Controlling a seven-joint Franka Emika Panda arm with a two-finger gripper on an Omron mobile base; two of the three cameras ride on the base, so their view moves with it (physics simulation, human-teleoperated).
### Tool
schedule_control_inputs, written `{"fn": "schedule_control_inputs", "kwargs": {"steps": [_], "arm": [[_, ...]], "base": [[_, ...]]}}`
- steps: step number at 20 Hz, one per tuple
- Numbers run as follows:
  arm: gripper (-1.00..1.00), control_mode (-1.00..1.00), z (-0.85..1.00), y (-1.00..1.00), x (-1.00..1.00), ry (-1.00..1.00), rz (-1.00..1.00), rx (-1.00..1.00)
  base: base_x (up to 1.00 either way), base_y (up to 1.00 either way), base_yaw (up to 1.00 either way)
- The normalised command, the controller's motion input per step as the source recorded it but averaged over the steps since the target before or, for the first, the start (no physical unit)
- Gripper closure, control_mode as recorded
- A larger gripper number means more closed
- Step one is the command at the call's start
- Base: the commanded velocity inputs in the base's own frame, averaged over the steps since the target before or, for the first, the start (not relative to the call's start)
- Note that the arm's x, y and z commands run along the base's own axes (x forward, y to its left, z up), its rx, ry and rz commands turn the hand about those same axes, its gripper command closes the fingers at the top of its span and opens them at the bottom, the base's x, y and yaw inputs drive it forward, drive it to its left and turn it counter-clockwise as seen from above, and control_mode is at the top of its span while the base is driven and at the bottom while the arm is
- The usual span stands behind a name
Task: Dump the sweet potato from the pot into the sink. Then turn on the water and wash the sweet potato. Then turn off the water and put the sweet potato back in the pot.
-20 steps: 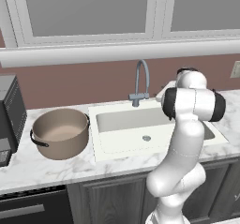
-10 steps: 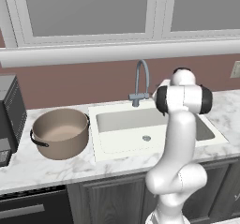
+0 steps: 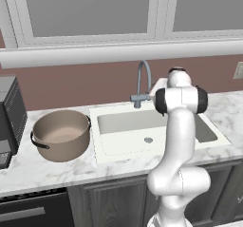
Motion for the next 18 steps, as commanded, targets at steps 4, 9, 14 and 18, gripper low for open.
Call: {"fn": "schedule_control_inputs", "kwargs": {"steps": [4,9,14,18], "arm": [[-1.00,-1.00,-0.10,0.08,0.38,0.00,0.04,0.00],[-1.00,-1.00,-0.13,0.01,0.29,0.00,0.01,0.00],[-1.00,-1.00,-0.15,0.00,0.21,0.00,0.00,0.00],[-1.00,-1.00,-0.15,0.00,0.23,0.00,0.00,0.00]], "base": [[0.00,0.00,0.00],[0.00,0.00,0.00],[0.00,0.00,0.00],[0.00,0.00,0.00]]}}
